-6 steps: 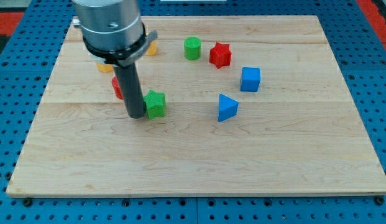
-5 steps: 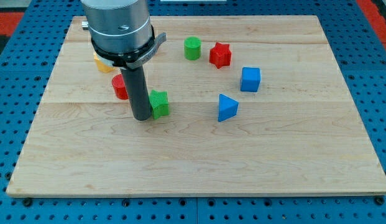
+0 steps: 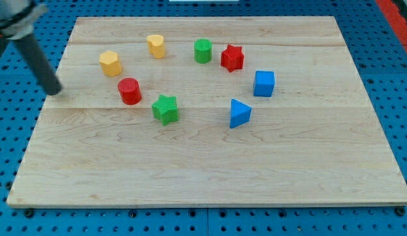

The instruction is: Locate the yellow blocks diagonally to the top right side of the red circle

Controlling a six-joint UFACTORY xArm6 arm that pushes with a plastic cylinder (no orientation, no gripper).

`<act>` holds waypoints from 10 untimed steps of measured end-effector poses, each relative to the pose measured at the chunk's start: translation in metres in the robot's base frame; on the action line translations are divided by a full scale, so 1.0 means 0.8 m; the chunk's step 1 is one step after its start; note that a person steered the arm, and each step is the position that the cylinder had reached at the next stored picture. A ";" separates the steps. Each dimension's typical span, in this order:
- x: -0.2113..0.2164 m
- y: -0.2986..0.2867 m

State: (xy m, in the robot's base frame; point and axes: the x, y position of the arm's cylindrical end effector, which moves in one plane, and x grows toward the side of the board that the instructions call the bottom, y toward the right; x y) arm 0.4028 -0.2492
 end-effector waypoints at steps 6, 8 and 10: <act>-0.084 0.113; -0.129 0.079; -0.177 0.166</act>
